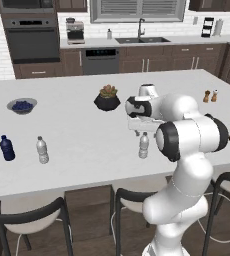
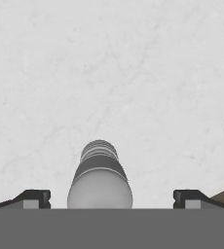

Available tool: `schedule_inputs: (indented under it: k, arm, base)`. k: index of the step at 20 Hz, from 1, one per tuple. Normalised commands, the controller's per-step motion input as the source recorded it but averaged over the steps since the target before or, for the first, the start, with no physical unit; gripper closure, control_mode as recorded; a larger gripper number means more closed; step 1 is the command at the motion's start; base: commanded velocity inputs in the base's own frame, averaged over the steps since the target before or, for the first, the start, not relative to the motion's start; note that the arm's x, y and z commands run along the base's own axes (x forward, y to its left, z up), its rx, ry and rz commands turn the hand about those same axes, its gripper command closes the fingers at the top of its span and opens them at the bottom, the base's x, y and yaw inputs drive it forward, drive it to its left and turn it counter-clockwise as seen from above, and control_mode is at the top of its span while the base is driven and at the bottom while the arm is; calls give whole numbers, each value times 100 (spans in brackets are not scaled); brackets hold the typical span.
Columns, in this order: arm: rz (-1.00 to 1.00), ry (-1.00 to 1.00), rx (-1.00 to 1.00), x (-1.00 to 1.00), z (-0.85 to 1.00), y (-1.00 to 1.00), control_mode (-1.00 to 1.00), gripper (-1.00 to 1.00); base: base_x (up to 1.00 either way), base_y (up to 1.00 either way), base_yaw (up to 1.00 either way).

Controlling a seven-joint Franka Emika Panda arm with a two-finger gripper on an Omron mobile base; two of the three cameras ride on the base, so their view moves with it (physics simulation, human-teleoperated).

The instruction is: Move the plastic bottles in the middle to the plastics group, and the glass bottles in the middle to the glass group.

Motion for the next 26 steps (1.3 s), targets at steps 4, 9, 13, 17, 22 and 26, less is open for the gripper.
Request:
schedule_inputs:
  k: [4, 9, 13, 17, 22, 26]
  arm:
    - [0, 2, 0, -7, 0, 10, -100, -100]
    - [0, 2, 0, -2, -2, 8, -100, -100]
    - [0, 2, 0, -2, -5, 0, -100, -100]
    - [0, 1, 0, 0, -6, 0, -100, -100]
    - [0, 0, 0, 0, -2, 0, -100, -100]
    - [0, 1, 0, 0, -3, 0, -100, 100]
  base:
    - [0, 0, 0]
    - [0, 0, 0]
    - [0, 0, 0]
    - [0, 0, 0]
    - [0, 0, 0]
    - [0, 0, 0]
